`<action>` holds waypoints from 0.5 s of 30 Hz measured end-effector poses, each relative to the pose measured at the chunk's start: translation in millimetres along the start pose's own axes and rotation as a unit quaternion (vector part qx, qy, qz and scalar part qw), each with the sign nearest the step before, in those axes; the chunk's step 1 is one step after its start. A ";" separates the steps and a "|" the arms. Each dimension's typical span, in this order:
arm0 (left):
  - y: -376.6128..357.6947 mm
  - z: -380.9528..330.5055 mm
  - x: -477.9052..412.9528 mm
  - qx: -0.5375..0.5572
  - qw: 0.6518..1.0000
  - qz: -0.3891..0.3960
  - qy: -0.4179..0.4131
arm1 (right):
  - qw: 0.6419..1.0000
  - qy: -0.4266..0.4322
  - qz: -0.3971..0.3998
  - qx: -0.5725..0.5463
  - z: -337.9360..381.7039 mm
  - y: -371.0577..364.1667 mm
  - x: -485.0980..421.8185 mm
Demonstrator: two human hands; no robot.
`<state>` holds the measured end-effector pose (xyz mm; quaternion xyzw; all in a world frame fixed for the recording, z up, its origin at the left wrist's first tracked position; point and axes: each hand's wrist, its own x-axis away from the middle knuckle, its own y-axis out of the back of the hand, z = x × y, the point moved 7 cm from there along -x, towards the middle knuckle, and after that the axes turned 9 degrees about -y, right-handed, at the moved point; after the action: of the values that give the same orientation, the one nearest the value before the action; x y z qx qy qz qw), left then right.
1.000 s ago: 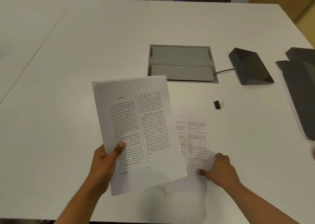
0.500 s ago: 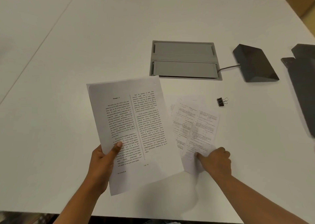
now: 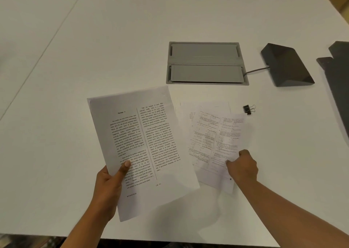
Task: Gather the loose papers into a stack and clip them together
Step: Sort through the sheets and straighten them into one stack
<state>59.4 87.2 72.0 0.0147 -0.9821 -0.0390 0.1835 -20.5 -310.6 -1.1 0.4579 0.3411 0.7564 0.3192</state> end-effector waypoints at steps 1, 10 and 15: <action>0.8 0.5 -0.8 -0.001 1.000 -0.001 -0.001 | 1.000 0.010 0.002 -0.004 0.9 1.8 0.0; 9.0 -2.4 -10.3 -0.019 1.000 -0.011 -0.005 | 0.969 0.024 0.066 -0.236 -6.0 38.7 -1.4; 11.9 -3.4 -16.9 -0.020 1.000 -0.016 -0.007 | 0.906 0.005 0.121 -0.405 -19.5 73.3 4.0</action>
<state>76.3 99.5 70.1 0.0262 -0.9820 -0.0620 0.1763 -52.2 -353.0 53.3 0.3237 -0.0507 0.8643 0.3816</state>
